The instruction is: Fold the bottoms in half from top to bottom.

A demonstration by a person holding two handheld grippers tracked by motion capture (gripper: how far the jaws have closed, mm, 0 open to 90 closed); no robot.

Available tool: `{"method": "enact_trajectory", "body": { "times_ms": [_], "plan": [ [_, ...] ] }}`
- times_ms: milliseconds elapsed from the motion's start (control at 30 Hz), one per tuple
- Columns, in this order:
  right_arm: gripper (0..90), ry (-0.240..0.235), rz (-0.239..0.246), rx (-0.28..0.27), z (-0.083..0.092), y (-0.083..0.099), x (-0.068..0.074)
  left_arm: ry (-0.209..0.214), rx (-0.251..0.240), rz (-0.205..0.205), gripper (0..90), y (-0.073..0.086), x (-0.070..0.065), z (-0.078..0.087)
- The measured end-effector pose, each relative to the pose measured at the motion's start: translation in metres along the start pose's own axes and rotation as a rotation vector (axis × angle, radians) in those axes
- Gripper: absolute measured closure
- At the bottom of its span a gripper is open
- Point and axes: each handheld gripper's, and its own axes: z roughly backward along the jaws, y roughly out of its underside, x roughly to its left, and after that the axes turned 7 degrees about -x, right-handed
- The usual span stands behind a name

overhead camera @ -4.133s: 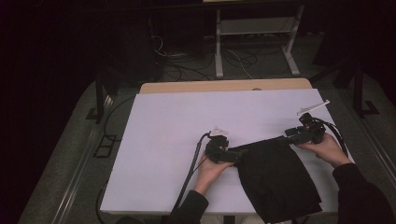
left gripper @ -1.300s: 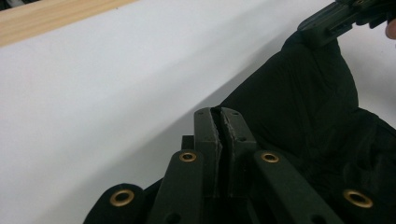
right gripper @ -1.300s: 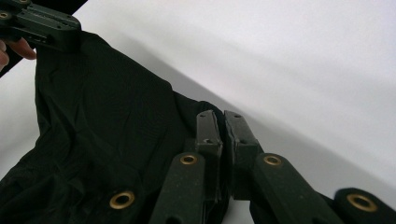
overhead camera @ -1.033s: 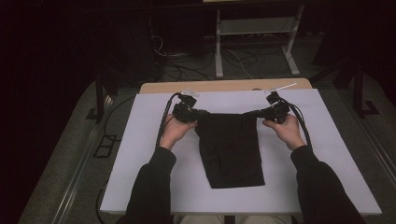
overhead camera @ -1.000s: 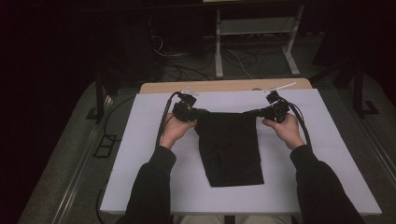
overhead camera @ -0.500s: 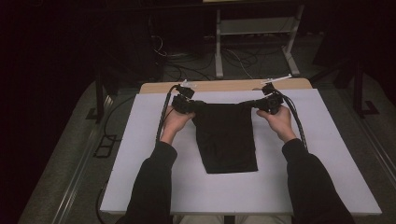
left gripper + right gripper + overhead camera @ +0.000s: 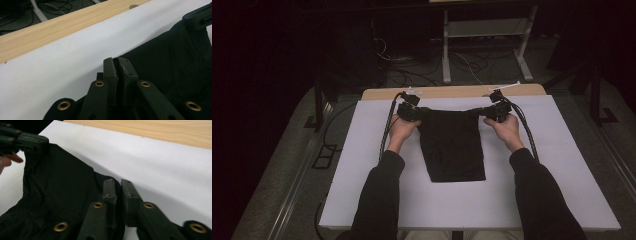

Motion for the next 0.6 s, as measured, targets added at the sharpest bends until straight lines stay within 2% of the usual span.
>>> {"method": "enact_trajectory", "body": {
  "times_ms": [100, 167, 233, 267, 367, 467, 533, 600],
  "plan": [
    [60.2, 0.001, -0.026, -0.004, -0.001, 0.001, -0.002, -0.015, -0.014, 0.012, 69.1, 0.004, -0.001, 0.000],
    [47.4, 0.016, -0.032, 0.007, -0.001, 0.002, -0.003, -0.050, -0.026, 0.016, 54.7, 0.008, -0.002, 0.002],
    [35.9, 0.026, -0.028, 0.010, 0.001, 0.004, -0.003, -0.059, -0.020, 0.030, 37.3, 0.012, -0.002, 0.004],
    [30.6, 0.032, -0.024, 0.008, 0.003, 0.005, -0.002, -0.066, -0.028, 0.041, 32.3, 0.013, -0.001, 0.005],
    [15.1, 0.053, -0.008, 0.023, 0.007, 0.007, -0.002, -0.053, -0.033, 0.090, 19.1, 0.019, 0.005, 0.009],
    [9.4, 0.045, 0.012, 0.009, 0.015, 0.010, -0.002, -0.026, -0.048, 0.116, 7.2, 0.024, 0.010, 0.014],
    [0.2, 0.030, 0.015, 0.010, 0.020, 0.012, -0.002, -0.015, -0.056, 0.105, 0.5, 0.026, 0.012, 0.018],
    [0.0, 0.027, 0.024, 0.014, 0.024, 0.015, -0.002, -0.004, -0.071, 0.087, 0.0, 0.029, 0.013, 0.022]
  ]
}}
